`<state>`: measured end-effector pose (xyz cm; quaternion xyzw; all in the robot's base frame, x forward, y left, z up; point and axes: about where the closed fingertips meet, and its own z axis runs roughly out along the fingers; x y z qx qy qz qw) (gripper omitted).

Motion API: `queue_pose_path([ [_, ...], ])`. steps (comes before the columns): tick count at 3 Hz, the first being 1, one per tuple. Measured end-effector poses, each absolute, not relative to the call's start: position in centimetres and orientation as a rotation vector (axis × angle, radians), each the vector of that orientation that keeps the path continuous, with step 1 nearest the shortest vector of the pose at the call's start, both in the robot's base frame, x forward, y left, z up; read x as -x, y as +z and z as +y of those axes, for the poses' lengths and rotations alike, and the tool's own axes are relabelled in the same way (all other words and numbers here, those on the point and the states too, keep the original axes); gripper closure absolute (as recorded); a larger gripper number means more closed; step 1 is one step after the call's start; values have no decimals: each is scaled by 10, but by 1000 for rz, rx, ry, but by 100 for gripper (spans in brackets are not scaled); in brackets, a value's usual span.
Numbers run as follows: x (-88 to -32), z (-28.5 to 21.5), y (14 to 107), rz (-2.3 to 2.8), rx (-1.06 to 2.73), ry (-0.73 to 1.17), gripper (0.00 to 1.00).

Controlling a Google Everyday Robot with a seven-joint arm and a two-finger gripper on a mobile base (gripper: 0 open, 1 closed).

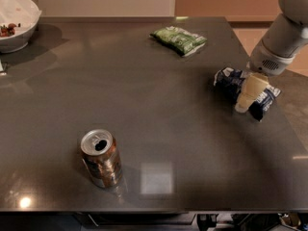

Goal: Move blue chip bag near orange can

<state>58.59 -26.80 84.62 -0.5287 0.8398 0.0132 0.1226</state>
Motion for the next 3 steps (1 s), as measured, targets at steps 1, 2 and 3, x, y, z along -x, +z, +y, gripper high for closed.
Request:
queue_pose_path([
  [1, -591, -274, 839, 2475, 1526, 44, 17],
  [2, -591, -272, 842, 2472, 1523, 44, 42],
  [3, -582, -258, 857, 2444, 1529, 60, 64],
])
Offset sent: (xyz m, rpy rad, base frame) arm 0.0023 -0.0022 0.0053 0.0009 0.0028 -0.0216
